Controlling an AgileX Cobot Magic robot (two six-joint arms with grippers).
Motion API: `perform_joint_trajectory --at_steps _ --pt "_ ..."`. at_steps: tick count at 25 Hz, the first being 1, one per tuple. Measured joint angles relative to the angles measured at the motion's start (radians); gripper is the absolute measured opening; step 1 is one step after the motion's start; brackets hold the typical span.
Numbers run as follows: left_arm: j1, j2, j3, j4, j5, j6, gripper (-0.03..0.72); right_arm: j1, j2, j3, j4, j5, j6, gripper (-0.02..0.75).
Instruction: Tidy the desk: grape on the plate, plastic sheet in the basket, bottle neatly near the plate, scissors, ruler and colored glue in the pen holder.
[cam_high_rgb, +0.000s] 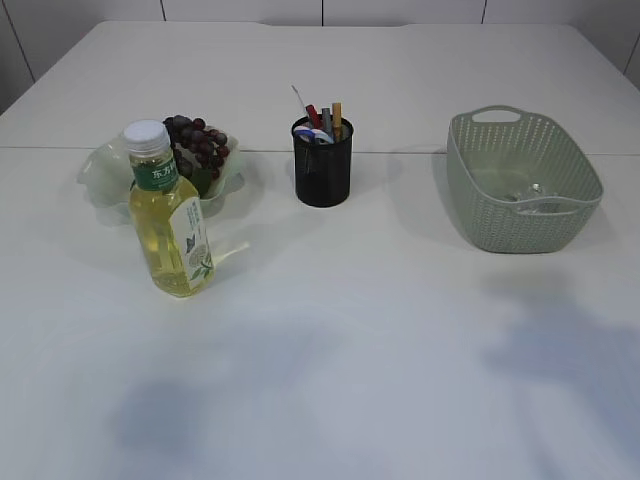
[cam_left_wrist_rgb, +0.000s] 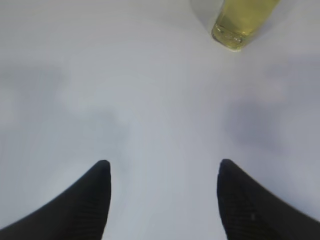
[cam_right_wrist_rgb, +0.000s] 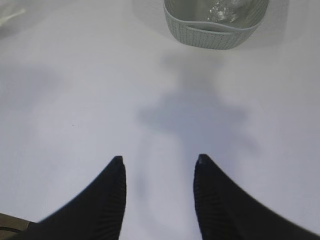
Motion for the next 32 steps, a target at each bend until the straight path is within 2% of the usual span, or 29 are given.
perform_joint_trajectory --at_steps 7,15,25,32 --pt "0.0 -0.308 0.121 -0.031 0.031 0.0 0.487 0.0 -0.212 0.076 -0.002 0.062 0.01 0.384" --pt "0.0 -0.575 0.14 -0.034 0.15 0.0 0.486 0.0 -0.467 0.149 -0.002 0.1 0.011 0.416" --pt "0.0 -0.733 0.14 -0.03 0.223 0.0 0.486 0.0 -0.842 0.344 -0.002 0.113 0.011 0.417" --pt "0.0 -0.761 0.164 -0.025 0.241 0.0 0.486 0.0 -1.002 0.437 -0.002 0.117 0.011 0.417"
